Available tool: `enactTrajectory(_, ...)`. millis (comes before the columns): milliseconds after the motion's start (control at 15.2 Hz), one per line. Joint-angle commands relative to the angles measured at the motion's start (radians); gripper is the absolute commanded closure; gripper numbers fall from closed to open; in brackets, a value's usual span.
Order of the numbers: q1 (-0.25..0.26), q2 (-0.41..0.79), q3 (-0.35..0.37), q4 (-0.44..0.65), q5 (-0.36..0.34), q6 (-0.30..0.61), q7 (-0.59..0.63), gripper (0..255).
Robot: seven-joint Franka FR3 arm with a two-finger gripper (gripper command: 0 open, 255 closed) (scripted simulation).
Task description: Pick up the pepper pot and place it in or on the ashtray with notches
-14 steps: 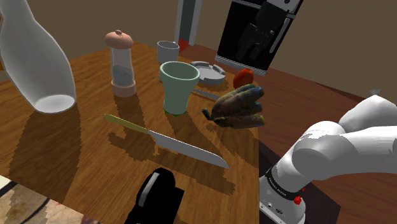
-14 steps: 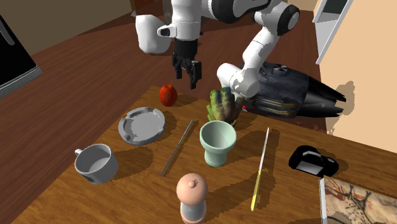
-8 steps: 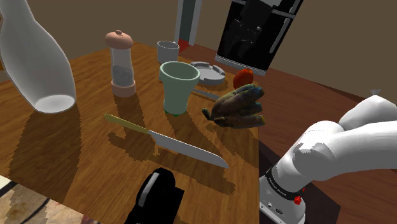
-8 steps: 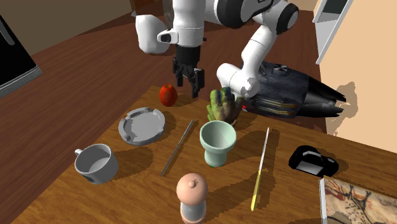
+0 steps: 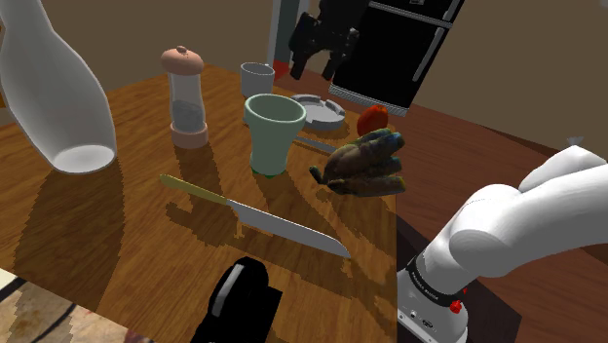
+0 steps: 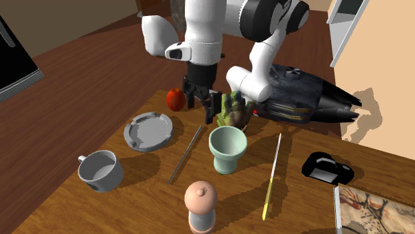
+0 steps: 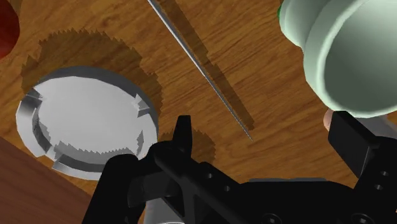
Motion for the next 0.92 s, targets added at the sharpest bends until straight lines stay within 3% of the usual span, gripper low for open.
enactTrajectory(0, 0.002, 0.061, 0.038, 0.059, -0.003, 0.015, 0.042, 0)
enactTrajectory(462, 0.01, 0.277, 0.169, 0.274, -0.065, 0.048, 0.198, 0)
enactTrajectory(858, 0.046, 0.508, 0.275, 0.521, -0.198, 0.032, 0.353, 0)
